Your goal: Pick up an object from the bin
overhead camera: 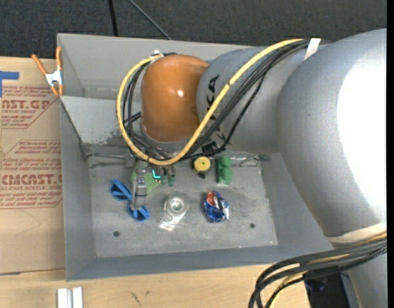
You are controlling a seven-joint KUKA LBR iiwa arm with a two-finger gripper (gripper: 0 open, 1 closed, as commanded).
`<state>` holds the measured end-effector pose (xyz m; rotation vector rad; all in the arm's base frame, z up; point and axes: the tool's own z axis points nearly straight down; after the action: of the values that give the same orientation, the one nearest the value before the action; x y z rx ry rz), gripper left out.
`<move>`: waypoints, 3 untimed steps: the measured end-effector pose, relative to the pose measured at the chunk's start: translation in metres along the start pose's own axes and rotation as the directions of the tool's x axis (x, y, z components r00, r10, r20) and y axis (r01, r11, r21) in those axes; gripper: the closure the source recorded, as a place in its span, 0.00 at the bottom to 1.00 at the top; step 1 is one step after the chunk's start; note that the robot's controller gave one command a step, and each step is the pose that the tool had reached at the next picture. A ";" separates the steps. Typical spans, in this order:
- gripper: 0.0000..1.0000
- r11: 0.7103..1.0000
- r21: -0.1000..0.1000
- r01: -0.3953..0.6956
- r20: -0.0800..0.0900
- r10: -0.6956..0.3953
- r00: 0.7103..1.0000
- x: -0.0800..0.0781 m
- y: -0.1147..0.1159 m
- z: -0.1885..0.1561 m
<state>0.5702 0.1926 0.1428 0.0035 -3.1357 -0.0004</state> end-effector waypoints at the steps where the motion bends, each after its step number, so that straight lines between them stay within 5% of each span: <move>1: 0.00 1.000 0.000 -0.010 0.000 0.010 1.000 -0.005 -0.013 0.077; 2: 1.00 1.000 -0.003 -0.009 0.010 0.010 1.000 -0.008 -0.012 0.071; 3: 1.00 1.000 -0.004 0.020 0.016 -0.020 1.000 0.023 0.004 -0.084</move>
Offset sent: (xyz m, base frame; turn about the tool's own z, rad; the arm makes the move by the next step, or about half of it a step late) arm 0.0064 -0.0130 -0.0718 0.0097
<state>0.5479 0.1966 0.2270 0.0344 -3.1514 -0.0064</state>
